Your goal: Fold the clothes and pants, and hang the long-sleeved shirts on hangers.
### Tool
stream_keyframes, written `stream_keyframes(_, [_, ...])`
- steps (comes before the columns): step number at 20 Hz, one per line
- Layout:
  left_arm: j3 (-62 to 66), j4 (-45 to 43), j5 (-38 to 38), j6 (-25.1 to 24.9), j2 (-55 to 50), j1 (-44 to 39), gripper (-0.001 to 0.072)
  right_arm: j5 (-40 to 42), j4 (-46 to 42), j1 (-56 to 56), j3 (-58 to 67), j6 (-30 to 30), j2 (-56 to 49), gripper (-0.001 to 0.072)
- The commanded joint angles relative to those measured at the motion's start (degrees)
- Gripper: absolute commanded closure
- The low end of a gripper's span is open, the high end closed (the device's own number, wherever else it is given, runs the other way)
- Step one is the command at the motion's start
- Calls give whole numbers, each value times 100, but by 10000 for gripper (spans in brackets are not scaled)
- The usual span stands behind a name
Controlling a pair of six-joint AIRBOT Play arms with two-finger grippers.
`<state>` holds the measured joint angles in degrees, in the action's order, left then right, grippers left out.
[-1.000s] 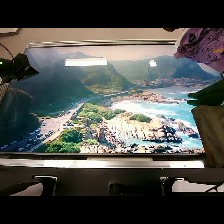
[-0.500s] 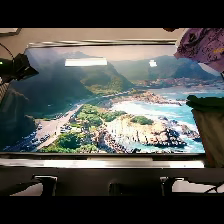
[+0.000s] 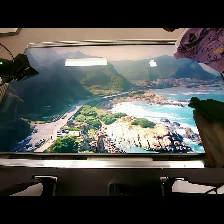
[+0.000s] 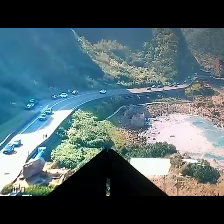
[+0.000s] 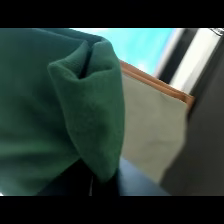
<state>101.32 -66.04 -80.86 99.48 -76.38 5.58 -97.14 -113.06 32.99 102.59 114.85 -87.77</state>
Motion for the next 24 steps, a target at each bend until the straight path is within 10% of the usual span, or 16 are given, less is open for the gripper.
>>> stream_keyframes(1, [2,-2,0,-2,-4,4,686,229,-339,2,-909,28,190,680])
stream_keyframes(15, [2,-2,-2,-4,-4,4,686,796,-1377,101,-3182,448,634,679])
stream_keyframes(24, [2,-2,4,-46,-4,4,686,887,-339,953,-3185,170,704,679])
